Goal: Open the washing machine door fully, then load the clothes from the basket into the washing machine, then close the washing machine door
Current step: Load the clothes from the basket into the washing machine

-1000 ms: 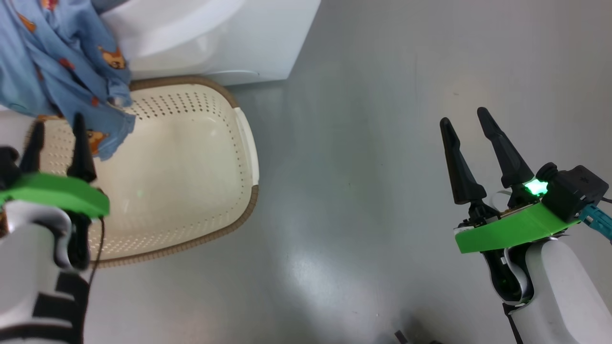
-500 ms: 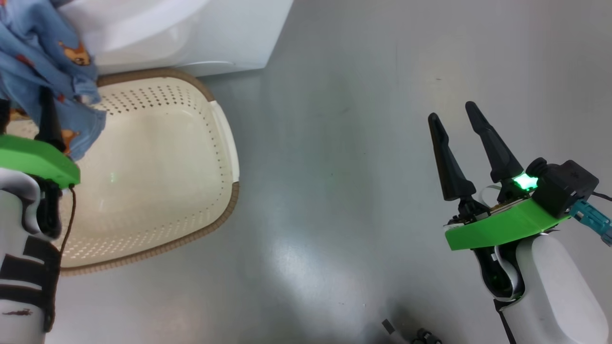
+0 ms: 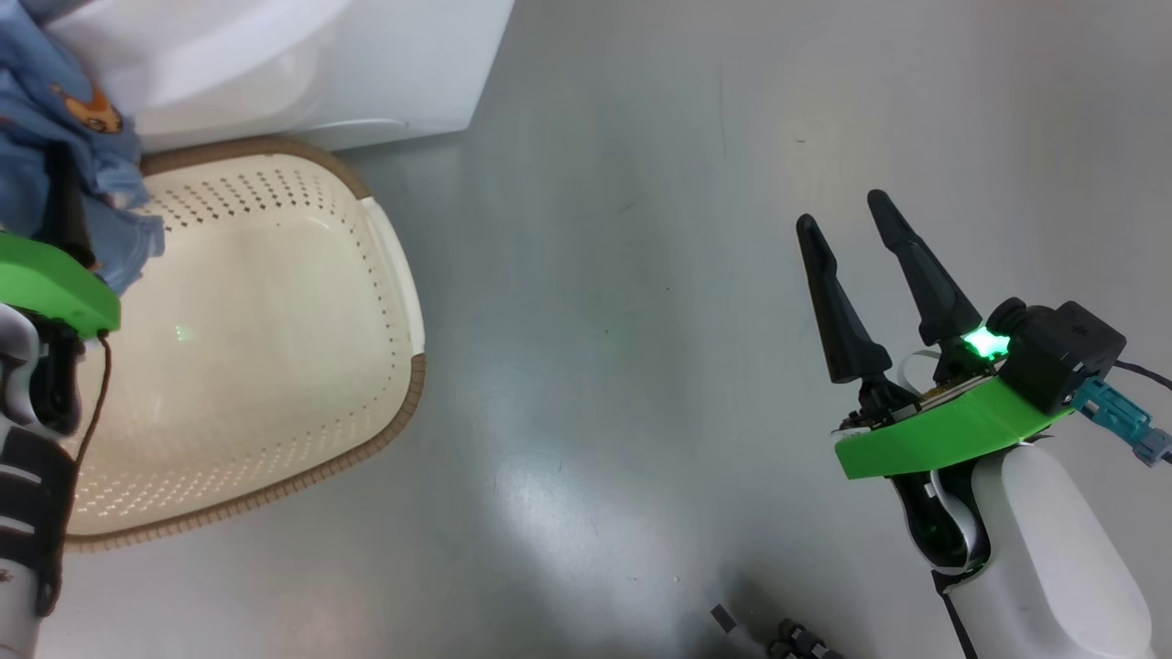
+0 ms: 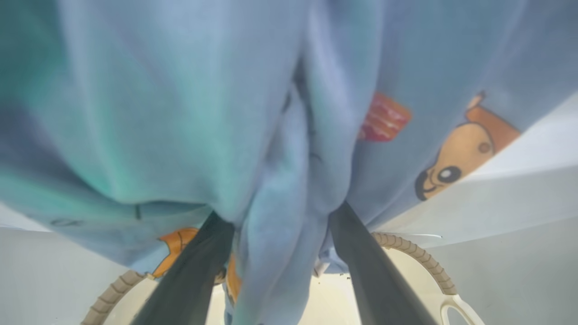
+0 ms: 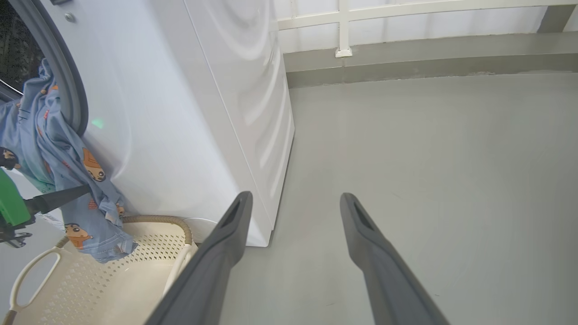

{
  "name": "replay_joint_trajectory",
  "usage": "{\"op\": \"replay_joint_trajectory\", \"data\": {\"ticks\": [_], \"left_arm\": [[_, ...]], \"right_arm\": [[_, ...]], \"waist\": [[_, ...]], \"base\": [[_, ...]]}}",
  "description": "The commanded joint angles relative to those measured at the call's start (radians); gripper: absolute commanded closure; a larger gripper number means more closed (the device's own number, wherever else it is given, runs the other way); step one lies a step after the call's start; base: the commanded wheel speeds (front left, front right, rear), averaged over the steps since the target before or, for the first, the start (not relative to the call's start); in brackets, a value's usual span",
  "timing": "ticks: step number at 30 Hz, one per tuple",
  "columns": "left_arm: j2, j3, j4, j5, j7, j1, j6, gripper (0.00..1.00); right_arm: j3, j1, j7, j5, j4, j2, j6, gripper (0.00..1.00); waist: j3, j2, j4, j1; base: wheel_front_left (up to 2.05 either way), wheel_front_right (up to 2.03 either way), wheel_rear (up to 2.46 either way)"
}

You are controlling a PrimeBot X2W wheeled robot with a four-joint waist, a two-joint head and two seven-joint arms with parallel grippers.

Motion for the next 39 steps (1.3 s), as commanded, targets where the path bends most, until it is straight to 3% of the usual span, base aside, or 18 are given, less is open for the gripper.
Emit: {"op": "replay_joint_trajectory", "data": {"ticks": [1,2,3,4,15,28,39], "left_arm": [[0.051,0.012,-0.009,-0.016,-0.006,-0.013,-0.002,0.2],[0.054,0.005,-0.009,-0.024,-0.006,-0.014,-0.002,0.54],[0.057,-0.002,-0.009,-0.031,-0.006,-0.015,-0.002,0.65],[0.059,-0.003,-0.013,-0.04,-0.006,-0.016,-0.002,1.0],[0.056,0.005,-0.155,-0.08,-0.006,0.052,-0.002,1.0],[-0.007,0.197,-0.499,0.026,-0.006,0.189,-0.002,1.0],[0.015,0.217,-0.606,0.098,-0.006,0.141,-0.002,1.0]], "right_arm": [[0.021,0.015,-0.005,0.003,-0.021,-0.002,0.002,0.0],[0.021,0.015,-0.005,0.003,-0.021,-0.003,0.002,0.0],[0.021,0.016,-0.005,0.003,-0.021,-0.003,0.002,0.0],[0.02,0.016,-0.005,0.002,-0.021,-0.003,0.002,0.0],[-0.006,0.022,-0.005,-0.003,-0.024,0.002,0.002,0.0],[-0.029,0.035,-0.005,-0.005,-0.023,0.0,0.002,0.0],[-0.033,0.059,-0.005,-0.004,-0.021,-0.004,0.002,0.0]], "waist": [[-0.001,-0.0001,-0.005,0.0],[-0.001,-0.0001,-0.007,0.0],[-0.001,-0.0001,-0.008,0.0],[-0.001,-0.0001,-0.007,0.0],[-0.022,-0.0001,0.03,0.0],[-0.067,-0.0001,0.093,0.0],[-0.1,-0.0001,0.122,0.0]], "base": [[0.0,0.0,0.0],[0.0,0.0,0.0],[0.0,0.0,0.0],[0.0,0.0,0.0],[0.0,0.0,0.0],[0.0,0.0,0.0],[0.0,0.0,0.0]]}}
